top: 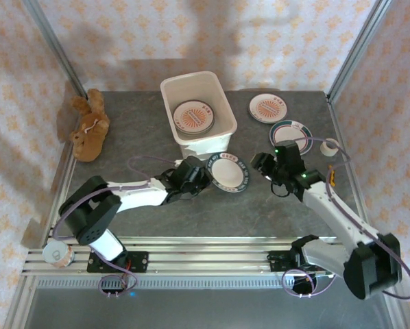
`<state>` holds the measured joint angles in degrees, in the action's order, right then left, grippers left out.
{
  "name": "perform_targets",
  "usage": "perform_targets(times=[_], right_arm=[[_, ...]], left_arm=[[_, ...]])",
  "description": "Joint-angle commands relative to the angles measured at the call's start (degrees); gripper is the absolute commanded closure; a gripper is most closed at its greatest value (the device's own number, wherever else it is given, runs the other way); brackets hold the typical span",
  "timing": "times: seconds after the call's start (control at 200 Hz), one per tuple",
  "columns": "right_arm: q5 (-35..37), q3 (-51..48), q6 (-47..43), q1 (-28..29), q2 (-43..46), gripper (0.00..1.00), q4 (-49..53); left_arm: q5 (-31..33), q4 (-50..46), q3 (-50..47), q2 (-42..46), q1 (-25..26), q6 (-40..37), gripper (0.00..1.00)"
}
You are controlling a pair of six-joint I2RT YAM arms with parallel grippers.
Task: Place the plates into the plastic bin on the countertop
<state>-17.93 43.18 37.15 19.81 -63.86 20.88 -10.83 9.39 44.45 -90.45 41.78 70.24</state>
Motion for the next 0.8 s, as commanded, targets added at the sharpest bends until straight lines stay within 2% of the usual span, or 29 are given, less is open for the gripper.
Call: perform_targets(times=[0.0,0.175,0.37,0.601,0.796], right_arm=[[-5.86,1.76,-2.76,-0.18,-5.75,0.39,-3.66],[-14.05,5.92,-7.85,0.00,-15.65,0.34,-3.76],[-19.14,4.42,-9.80,0.77,-19.94,0.34,-10.36],[-19.56,5.21,-11.25,2.01,-22.95,0.35,-10.95],[-20.36,5.42,-12.03,3.07,-25.58,0.42,-11.56]], left_arm=[[-5.17,-11.08,-0.03,4.62,-2.55,-8.68,1.00],[-10.82,-17.78,-0.43,8.36,-7.66,-15.01,1.00],[-17.40,-19.83,-1.71,9.16,-13.39,-19.00,1.00],[-21.39,-20.86,-2.04,4.72,-16.97,-22.66,1.00],[-22.31,-20.76,-1.45,1.11,-17.61,-24.41,1.00]])
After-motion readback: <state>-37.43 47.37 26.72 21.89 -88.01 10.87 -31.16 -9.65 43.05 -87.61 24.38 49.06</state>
